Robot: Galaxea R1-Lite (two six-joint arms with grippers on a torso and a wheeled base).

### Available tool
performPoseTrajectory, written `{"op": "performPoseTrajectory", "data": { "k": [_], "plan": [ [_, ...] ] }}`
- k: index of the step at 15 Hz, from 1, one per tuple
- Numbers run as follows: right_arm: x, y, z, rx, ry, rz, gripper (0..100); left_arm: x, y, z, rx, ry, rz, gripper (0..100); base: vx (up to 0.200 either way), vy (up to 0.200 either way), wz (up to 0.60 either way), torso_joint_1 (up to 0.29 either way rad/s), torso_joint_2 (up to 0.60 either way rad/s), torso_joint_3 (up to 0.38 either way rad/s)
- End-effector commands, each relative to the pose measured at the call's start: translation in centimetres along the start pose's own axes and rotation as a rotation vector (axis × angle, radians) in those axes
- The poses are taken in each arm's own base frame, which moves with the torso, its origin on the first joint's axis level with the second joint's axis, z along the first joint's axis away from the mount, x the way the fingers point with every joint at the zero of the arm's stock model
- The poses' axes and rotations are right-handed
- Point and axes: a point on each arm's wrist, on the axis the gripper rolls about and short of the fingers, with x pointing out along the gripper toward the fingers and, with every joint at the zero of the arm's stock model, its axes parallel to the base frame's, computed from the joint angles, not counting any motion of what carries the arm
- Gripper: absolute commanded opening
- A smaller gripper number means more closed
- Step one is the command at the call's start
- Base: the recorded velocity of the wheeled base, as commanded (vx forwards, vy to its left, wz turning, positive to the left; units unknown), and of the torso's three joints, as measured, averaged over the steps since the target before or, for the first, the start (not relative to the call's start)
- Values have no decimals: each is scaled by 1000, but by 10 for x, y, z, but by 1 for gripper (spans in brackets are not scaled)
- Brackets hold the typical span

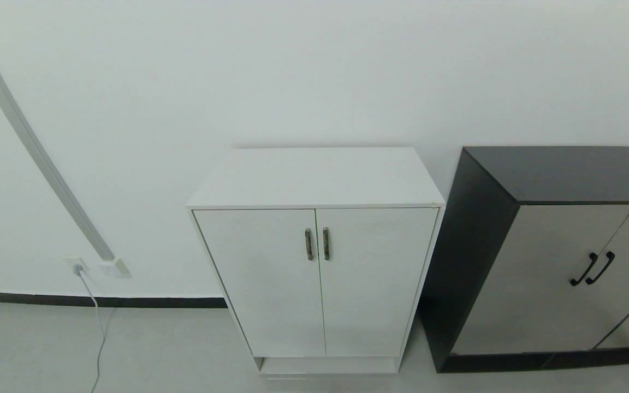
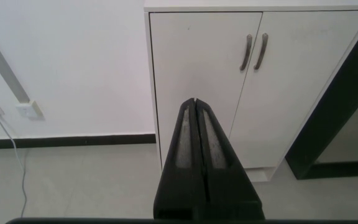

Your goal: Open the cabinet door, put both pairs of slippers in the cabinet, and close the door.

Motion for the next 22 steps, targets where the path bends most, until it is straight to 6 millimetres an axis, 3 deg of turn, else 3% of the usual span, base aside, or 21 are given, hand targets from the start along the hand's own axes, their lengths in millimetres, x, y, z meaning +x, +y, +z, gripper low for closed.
{"op": "performPoseTrajectory", "data": {
  "k": [1, 6, 13, 22],
  "plan": [
    [-12, 0, -7, -9, -69, 53, 0, 0, 0, 0, 0, 0, 1, 0, 0, 0, 0, 0, 0, 0],
    [-17, -1, -22, -33, -31, 122, 0, 0, 0, 0, 0, 0, -1, 0, 0, 0, 0, 0, 0, 0],
    [-18, -1, -29, -64, -34, 198, 0, 0, 0, 0, -1, 0, -1, 0, 0, 0, 0, 0, 0, 0],
    [-28, -2, -34, -28, -169, 112, 0, 0, 0, 0, -1, 0, 1, 0, 0, 0, 0, 0, 0, 0]
  ]
}}
